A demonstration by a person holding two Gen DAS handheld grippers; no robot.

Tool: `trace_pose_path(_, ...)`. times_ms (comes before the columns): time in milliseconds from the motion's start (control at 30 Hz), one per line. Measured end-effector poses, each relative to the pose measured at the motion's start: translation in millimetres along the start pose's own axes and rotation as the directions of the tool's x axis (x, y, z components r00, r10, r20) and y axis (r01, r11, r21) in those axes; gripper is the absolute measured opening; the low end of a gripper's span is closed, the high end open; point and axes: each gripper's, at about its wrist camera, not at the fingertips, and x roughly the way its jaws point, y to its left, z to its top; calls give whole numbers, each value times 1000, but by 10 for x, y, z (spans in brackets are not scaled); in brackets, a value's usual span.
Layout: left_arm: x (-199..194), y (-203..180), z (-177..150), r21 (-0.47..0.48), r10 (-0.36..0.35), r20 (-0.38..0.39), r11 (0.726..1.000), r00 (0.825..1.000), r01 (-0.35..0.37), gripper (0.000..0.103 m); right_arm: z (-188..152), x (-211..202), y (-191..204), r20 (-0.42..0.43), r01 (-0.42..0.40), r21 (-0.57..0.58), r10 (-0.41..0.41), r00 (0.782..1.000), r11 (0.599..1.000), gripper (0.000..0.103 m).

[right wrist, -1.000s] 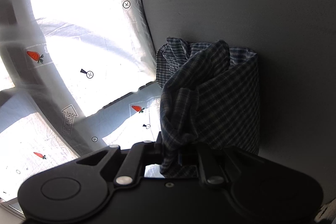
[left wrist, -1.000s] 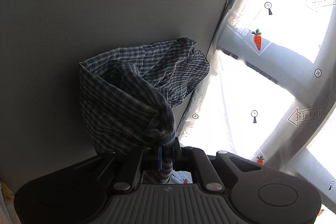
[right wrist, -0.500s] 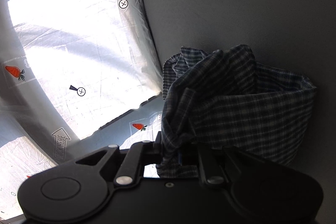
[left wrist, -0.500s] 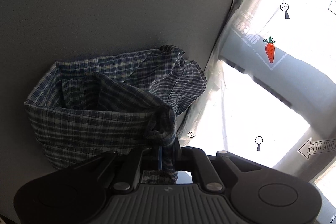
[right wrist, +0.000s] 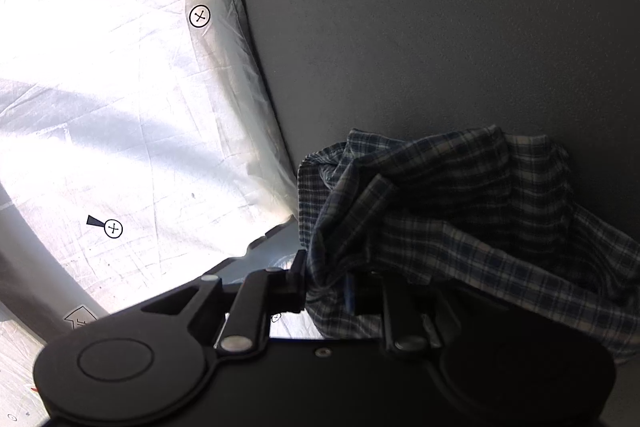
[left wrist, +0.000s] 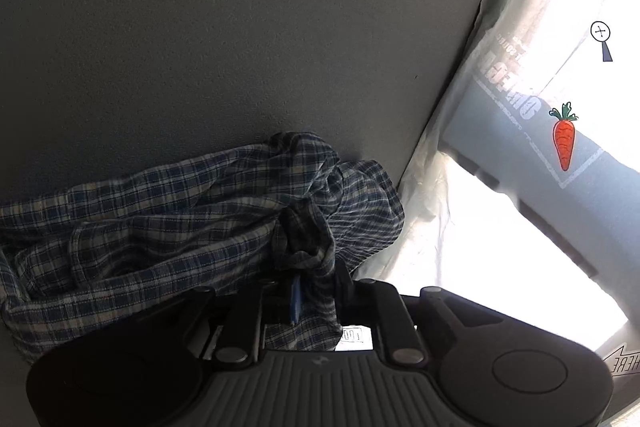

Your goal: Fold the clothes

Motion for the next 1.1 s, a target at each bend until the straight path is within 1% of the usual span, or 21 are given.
trace_pose_path(33, 39, -26, 41, 11, -25, 1, 1000, 1000, 25, 20, 24, 22, 49, -8, -6, -29, 5, 1000, 1000, 36)
trace_pose_path(100, 27, -146, 69, 49, -83, -2, 995, 997, 83, 24, 51, 44, 189, -24, -20, -101, 18, 1000, 995, 41)
trace_pose_path(133, 8, -215, 76, 71, -113, -5, 991, 994, 113, 25, 42, 24, 271, -25, -37, -147, 33, 999, 988, 47)
trace_pose_path(200, -98, -377, 51, 173, -148, -7, 974, 989, 147, 36, -4, -45, 451, -26, -47, -272, 42, 999, 961, 53)
trace_pose_path(233, -160, -460, 33, 232, -161, -9, 960, 987, 159, 40, -48, -89, 545, -17, -34, -353, 30, 999, 935, 54)
trace_pose_path(267, -234, -536, 1, 306, -160, -1, 940, 987, 153, 49, -103, -133, 625, 2, -12, -437, 14, 1000, 900, 56)
trace_pose_path(300, -311, -589, -46, 390, -144, 19, 912, 989, 125, 55, -164, -180, 680, 27, 19, -515, -6, 1000, 857, 60)
trace_pose_path(333, -368, -615, -99, 470, -118, 40, 879, 992, 86, 56, -228, -204, 716, 56, 61, -586, -34, 998, 808, 66)
trace_pose_path(400, -440, -630, -209, 610, -51, 84, 792, 995, -10, 57, -335, -206, 732, 120, 155, -693, -100, 988, 704, 67)
trace_pose_path(467, -477, -531, -305, 712, 25, 130, 693, 991, -111, 57, -398, -244, 626, 175, 238, -765, -162, 971, 598, 67)
trace_pose_path(533, -510, -419, -399, 795, 89, 181, 572, 979, -199, 57, -474, -255, 520, 221, 291, -813, -195, 955, 504, 67)
trace_pose_path(633, -394, -282, -537, 884, 153, 256, 362, 955, -295, 57, -576, -218, 395, 298, 368, -865, -240, 924, 341, 68)
trace_pose_path(667, -369, -241, -581, 897, 164, 276, 309, 947, -315, 57, -610, -196, 366, 319, 385, -877, -250, 914, 288, 68)
trace_pose_path(733, -356, -160, -659, 909, 175, 307, 237, 936, -342, 62, -679, -165, 317, 342, 395, -898, -260, 903, 192, 70)
trace_pose_path(767, -359, -121, -702, 915, 172, 319, 202, 932, -350, 69, -714, -147, 303, 340, 386, -910, -257, 905, 153, 71)
trace_pose_path(800, -350, -96, -751, 920, 164, 334, 157, 928, -359, 77, -747, -145, 284, 336, 374, -920, -251, 908, 120, 75)
trace_pose_path(833, -333, -76, -802, 923, 148, 353, 107, 924, -370, 80, -789, -144, 266, 332, 363, -928, -248, 910, 88, 82)
trace_pose_path(900, -346, -9, -900, 923, 114, 381, 10, 918, -384, 84, -892, -139, 218, 337, 350, -936, -229, 913, 17, 87)
trace_pose_path(967, -308, 50, -946, 921, 108, 388, -71, 915, -382, 90, -990, -126, 162, 346, 341, -938, -208, 915, -58, 88)
trace_pose_path(1033, -255, 123, -956, 910, 107, 408, -120, 907, -396, 90, -1058, -43, 94, 374, 349, -926, -222, 900, -145, 92)
trace_pose_path(1100, -180, 174, -938, 896, 116, 435, -152, 893, -417, 91, -1072, 62, 19, 412, 365, -904, -233, 881, -221, 92)
